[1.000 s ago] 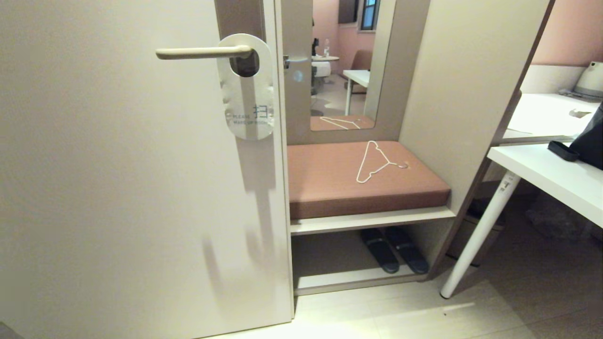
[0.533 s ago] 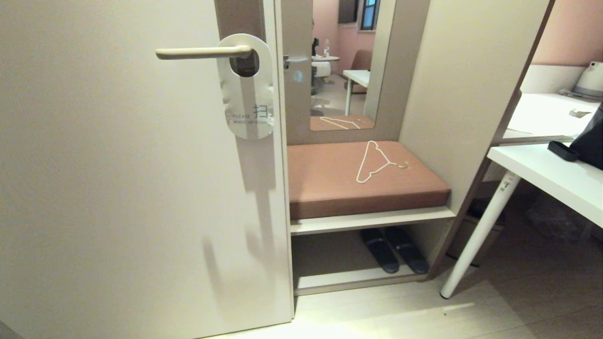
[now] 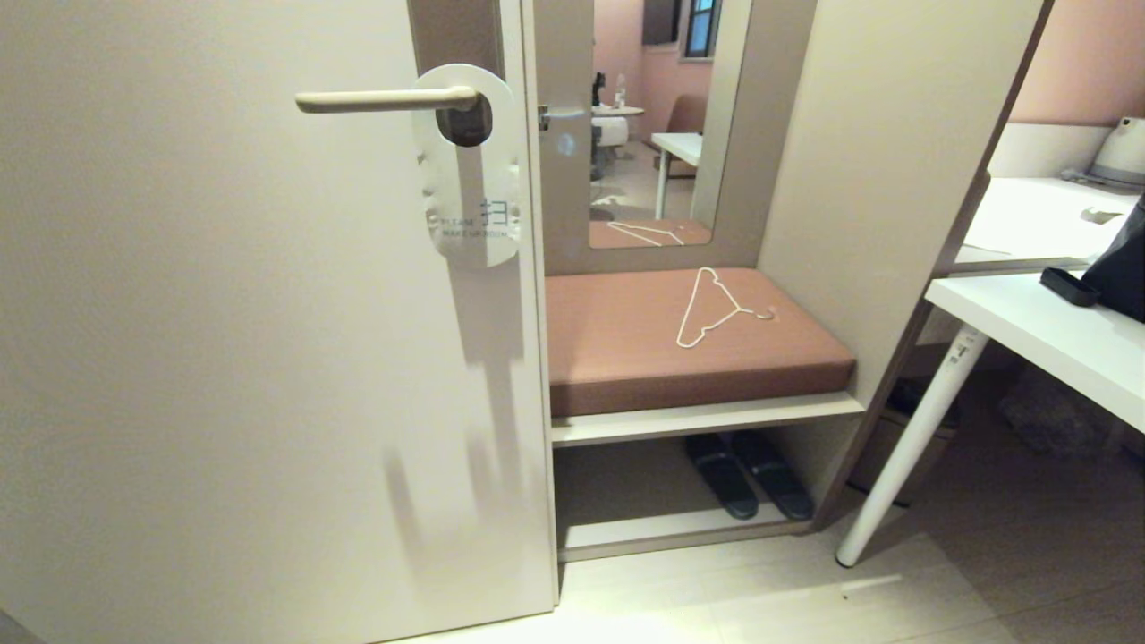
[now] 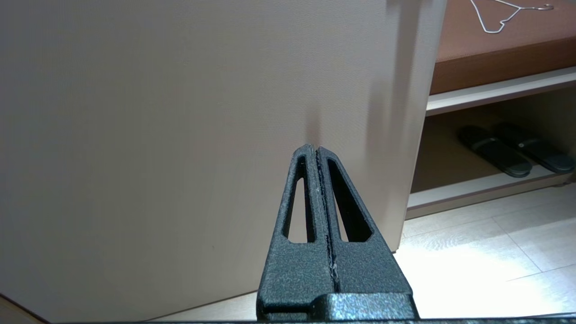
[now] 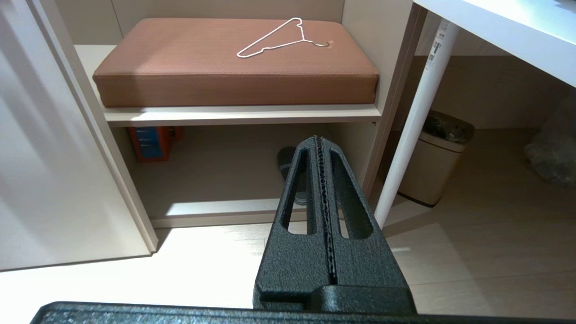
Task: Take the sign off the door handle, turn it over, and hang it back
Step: Take down the sign
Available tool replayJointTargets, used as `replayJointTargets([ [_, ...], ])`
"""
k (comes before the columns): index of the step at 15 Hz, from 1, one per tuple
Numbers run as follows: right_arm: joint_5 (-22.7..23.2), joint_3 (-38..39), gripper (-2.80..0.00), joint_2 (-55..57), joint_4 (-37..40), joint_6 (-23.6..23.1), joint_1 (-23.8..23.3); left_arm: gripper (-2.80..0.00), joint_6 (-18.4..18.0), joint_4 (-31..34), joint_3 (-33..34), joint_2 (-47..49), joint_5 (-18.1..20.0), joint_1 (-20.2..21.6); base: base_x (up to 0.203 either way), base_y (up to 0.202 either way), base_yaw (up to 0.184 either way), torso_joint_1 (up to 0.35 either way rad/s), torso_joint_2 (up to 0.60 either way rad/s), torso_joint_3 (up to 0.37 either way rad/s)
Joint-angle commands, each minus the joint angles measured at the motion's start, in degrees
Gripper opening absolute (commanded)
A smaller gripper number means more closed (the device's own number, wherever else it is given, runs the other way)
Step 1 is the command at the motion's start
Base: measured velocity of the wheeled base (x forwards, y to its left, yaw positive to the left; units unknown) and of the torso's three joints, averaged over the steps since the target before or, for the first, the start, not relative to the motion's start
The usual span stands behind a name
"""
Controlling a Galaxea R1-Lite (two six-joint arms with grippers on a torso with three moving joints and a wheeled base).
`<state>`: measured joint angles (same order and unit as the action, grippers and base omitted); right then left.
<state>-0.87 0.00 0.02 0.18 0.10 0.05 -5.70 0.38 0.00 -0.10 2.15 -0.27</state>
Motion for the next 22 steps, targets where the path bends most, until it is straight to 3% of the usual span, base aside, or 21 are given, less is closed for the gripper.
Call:
replayJointTargets([
  [1,0.0,0.0,-2.8,0.0,0.0,0.0,0.0,-2.8,0.1,0.0,0.0,0.1,0.0,0.0,0.0,0.0,0.0,0.0,0.0,0.0],
  [11,0.0,0.0,-2.8,0.0,0.0,0.0,0.0,-2.8,2.6,-0.1,0.0,0.1,-0.7,0.0,0.0,0.0,0.0,0.0,0.0,0.0],
  [22,0.0,0.0,-2.8,0.0,0.0,0.0,0.0,-2.8,2.7,-0.1,0.0,0.1,-1.1,0.0,0.001,0.016,-0.001,0.0,0.0,0.001],
])
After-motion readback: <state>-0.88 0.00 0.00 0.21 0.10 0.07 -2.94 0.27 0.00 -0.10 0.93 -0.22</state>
